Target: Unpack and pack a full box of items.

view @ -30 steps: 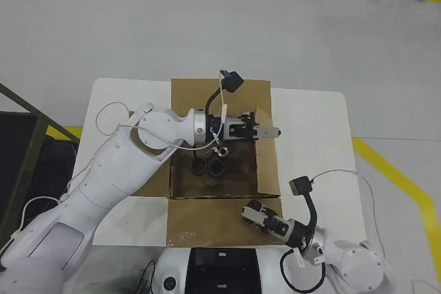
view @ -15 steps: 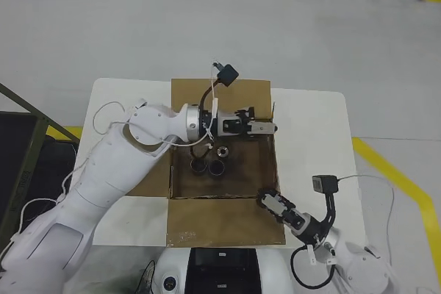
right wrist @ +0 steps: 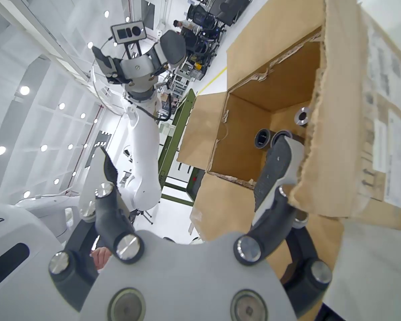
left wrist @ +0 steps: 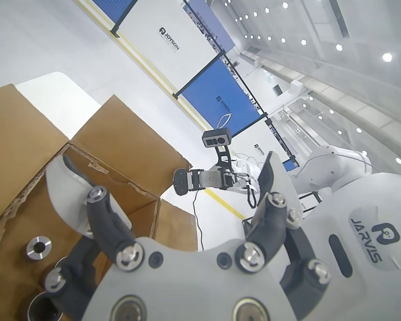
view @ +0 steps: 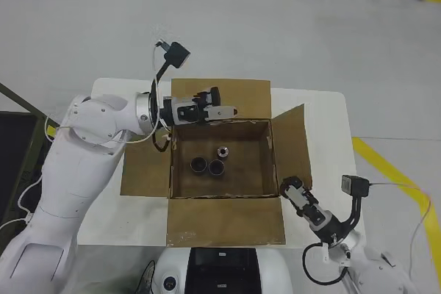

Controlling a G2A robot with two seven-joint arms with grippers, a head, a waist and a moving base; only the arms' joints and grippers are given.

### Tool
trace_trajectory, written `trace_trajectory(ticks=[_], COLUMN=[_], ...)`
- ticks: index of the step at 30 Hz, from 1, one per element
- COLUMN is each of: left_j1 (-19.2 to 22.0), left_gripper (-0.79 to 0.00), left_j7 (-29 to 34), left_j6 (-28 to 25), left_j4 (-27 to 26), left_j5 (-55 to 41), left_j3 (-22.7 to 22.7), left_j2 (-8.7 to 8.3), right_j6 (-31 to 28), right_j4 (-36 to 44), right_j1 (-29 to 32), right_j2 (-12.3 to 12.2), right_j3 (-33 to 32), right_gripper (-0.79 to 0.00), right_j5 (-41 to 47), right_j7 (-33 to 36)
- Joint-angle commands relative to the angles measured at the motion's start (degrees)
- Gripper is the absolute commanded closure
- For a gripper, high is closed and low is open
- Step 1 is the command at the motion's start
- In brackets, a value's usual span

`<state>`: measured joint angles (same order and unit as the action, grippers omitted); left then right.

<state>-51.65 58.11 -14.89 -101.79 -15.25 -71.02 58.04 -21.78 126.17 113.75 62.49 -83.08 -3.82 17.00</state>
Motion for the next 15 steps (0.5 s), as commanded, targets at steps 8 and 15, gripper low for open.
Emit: trace_trajectory(ticks=[8,15], left_j1=[-4.98,-7.07], left_gripper=[-0.785,-0.785], left_j7=[4.18,8.72], left_j6=[1.03,1.14], left_j4=[-1.55,0.55], left_j5=[-2.67,-5.77], left_j3=[-9.37,-14.64], left_j2=[-1.71,-2.74], right_j6=[5.98,11.52], right_j4=[-0.61,-2.44], right_j1=[0.72,-1.12], right_j2=[0.32,0.76], right_j3=[-0.54,2.76], right_gripper=[-0.785,-0.785], right_j5=[-9.35,-16.5], right_j7=[-6.08,-8.17])
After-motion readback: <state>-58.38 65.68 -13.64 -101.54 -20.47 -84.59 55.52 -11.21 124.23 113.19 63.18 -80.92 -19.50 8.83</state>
